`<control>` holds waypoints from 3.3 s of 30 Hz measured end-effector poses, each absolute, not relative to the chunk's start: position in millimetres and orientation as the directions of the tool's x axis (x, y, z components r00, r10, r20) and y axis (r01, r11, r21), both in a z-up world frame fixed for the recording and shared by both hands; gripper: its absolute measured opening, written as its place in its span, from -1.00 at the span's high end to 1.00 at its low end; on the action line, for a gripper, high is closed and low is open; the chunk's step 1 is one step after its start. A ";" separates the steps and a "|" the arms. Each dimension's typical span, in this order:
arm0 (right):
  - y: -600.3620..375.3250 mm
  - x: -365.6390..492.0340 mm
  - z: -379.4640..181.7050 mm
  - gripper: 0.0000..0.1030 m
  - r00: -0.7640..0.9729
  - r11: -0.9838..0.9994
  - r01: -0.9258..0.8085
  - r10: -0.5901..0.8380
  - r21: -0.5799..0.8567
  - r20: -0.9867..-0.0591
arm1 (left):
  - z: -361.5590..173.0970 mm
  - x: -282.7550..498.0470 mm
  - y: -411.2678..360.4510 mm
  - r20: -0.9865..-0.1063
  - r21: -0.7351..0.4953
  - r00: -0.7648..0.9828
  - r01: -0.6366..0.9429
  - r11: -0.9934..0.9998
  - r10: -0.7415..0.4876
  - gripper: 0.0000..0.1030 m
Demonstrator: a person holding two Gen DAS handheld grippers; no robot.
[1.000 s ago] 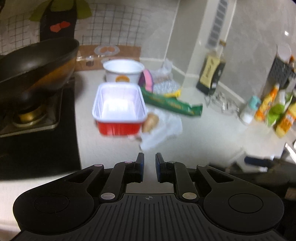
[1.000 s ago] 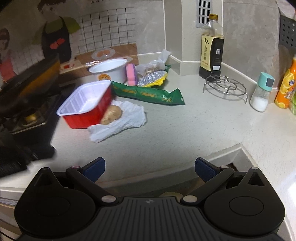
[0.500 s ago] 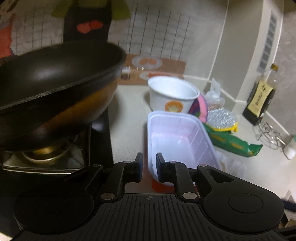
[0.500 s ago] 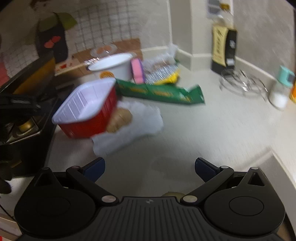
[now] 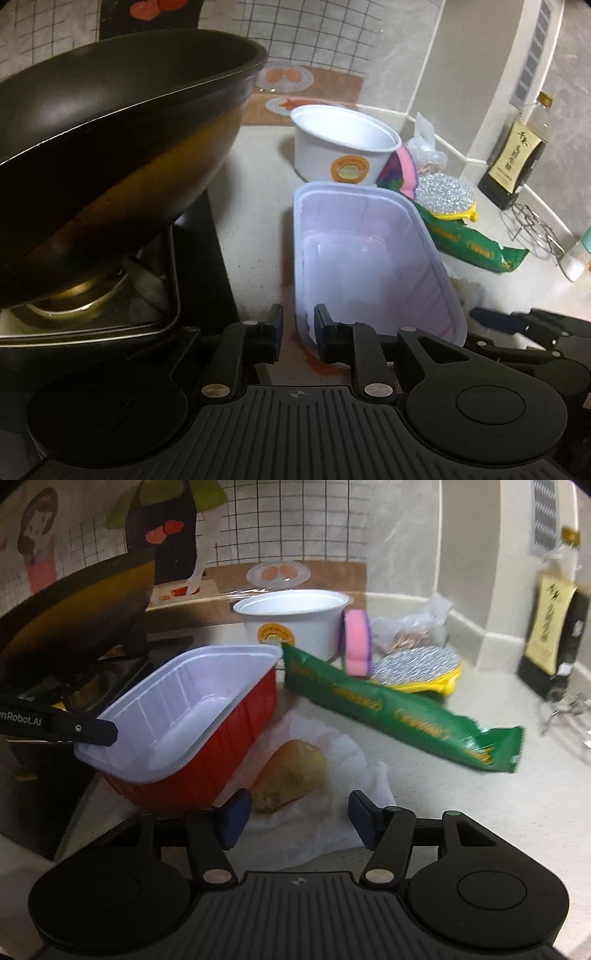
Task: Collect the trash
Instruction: 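Grasp the red-and-white tray rim with the left tool while the right tool approaches the ginger, then close the right tool on the ginger root on the paper towel, then lower the tray into the trash bin and open the left tool while the right tool carries the ginger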
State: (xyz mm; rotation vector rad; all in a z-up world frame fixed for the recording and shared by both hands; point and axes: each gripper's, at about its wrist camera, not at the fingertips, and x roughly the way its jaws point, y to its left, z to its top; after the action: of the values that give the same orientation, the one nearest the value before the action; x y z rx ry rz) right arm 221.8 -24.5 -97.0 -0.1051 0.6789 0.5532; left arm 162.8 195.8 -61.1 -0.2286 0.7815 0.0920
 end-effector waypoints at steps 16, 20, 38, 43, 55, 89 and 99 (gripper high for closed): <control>-125.1 200.2 -102.9 0.41 0.645 0.924 -0.369 0.330 0.098 -0.689 | -31.0 147.1 147.5 -0.605 -0.135 0.796 -0.083 0.987 -0.016 0.59; -147.2 195.7 -104.1 0.43 0.666 0.945 -0.323 0.271 0.060 -0.695 | -16.9 146.1 123.7 -0.584 -0.162 0.806 -0.001 0.987 -0.095 0.59; -144.0 200.3 -109.8 -0.78 0.629 0.911 -0.379 0.383 0.162 -0.677 | -49.9 157.5 100.0 -0.680 -0.108 0.733 -0.071 0.992 -0.022 0.57; -143.5 208.5 -108.4 -1.00 0.578 0.901 -0.372 0.412 0.221 -0.704 | -54.9 160.4 97.7 -0.678 -0.090 0.735 -0.047 0.995 -0.027 0.52; -136.5 196.0 -106.6 -0.81 0.621 0.920 -0.364 0.357 0.147 -0.698 | -56.7 158.0 139.3 -0.685 -0.039 0.725 -0.136 0.990 0.073 0.56; -91.2 171.3 -46.3 0.20 0.748 0.957 -0.121 0.263 0.264 -0.609 | -81.5 155.5 170.6 -0.739 -0.207 0.653 0.016 0.978 -0.167 0.74; -88.2 109.2 -26.8 0.20 0.787 0.955 -0.027 0.203 0.297 -0.582 | -63.5 161.5 183.4 -0.649 -0.289 0.717 0.079 0.954 -0.255 0.77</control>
State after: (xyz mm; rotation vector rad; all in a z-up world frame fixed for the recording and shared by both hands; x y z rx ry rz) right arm 109.2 -88.2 -26.8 0.2813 0.6550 0.1254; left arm 161.5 183.4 -63.5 -0.2488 0.7507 -0.1868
